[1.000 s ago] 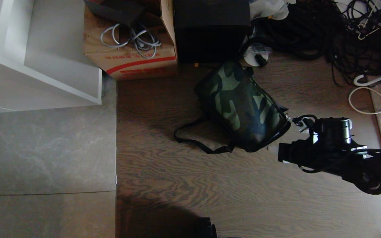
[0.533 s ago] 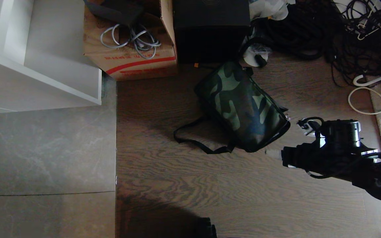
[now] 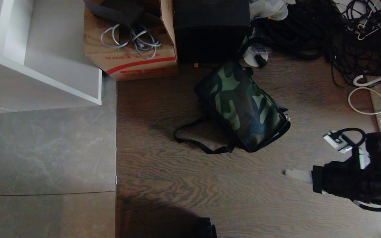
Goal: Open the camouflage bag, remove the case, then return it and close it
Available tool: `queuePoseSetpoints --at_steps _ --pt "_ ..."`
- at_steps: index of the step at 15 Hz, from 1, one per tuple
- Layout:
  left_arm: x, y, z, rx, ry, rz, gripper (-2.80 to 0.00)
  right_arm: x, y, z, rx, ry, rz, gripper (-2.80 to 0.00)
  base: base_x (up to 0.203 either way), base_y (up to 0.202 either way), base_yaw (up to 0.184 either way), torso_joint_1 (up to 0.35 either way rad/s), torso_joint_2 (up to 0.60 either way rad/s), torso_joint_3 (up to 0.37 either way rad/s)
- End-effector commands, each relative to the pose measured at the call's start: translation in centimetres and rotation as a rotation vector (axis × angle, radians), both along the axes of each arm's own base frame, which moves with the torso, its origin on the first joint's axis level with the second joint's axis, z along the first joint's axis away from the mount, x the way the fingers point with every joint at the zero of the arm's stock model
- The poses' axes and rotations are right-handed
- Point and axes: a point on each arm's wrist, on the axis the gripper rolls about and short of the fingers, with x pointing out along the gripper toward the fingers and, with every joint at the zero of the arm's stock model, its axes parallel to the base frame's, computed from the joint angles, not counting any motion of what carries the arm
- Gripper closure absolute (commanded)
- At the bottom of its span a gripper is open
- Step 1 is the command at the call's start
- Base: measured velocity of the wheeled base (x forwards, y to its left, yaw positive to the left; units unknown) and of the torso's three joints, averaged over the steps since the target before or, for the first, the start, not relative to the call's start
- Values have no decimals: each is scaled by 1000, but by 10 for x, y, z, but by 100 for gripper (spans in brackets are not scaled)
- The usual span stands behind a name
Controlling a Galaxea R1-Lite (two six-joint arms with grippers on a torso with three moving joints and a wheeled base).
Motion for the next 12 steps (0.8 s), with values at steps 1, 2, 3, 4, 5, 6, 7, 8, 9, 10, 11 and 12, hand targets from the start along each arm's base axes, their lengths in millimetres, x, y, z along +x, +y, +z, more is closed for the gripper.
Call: queuePoseSetpoints --at_steps 1,2,3,4,5,6,7,8,9,10,11,12 --pt "0 0 0 0 -1 0 0 -47 -8 20 28 -32 -5 0 0 0 0 0 0 0" --pt "0 0 0 0 -1 0 0 -61 -11 23 40 -12 -26 0 0 0 0 0 0 0" --pt "0 0 0 0 -1 0 0 -73 -14 25 48 -2 -62 0 0 0 0 0 0 0" --pt "0 0 0 0 -1 0 0 -87 -16 28 49 -11 -94 0 0 0 0 0 0 0" --pt "0 0 0 -1 -1 0 0 -102 -19 31 51 -37 -111 0 0 0 0 0 0 0" --pt "0 0 0 0 -1 0 0 -120 -23 33 52 -83 -119 0 0 0 0 0 0 0" --pt "0 0 0 0 -1 0 0 -139 -26 30 38 -136 -119 0 0 0 0 0 0 0" --pt "0 0 0 0 -1 0 0 -155 -30 24 6 -193 -115 0 0 0 0 0 0 0" --pt "0 0 0 0 -1 0 0 -169 -33 12 -48 -247 -109 0 0 0 0 0 0 0" --pt "0 0 0 0 -1 0 0 -181 -35 -4 -141 -298 -100 0 0 0 0 0 0 0" --pt "0 0 0 0 -1 0 0 -189 -37 -18 -232 -340 -113 0 0 0 0 0 0 0" --pt "0 0 0 0 -1 0 0 -195 -39 -30 -301 -360 -157 0 0 0 0 0 0 0"
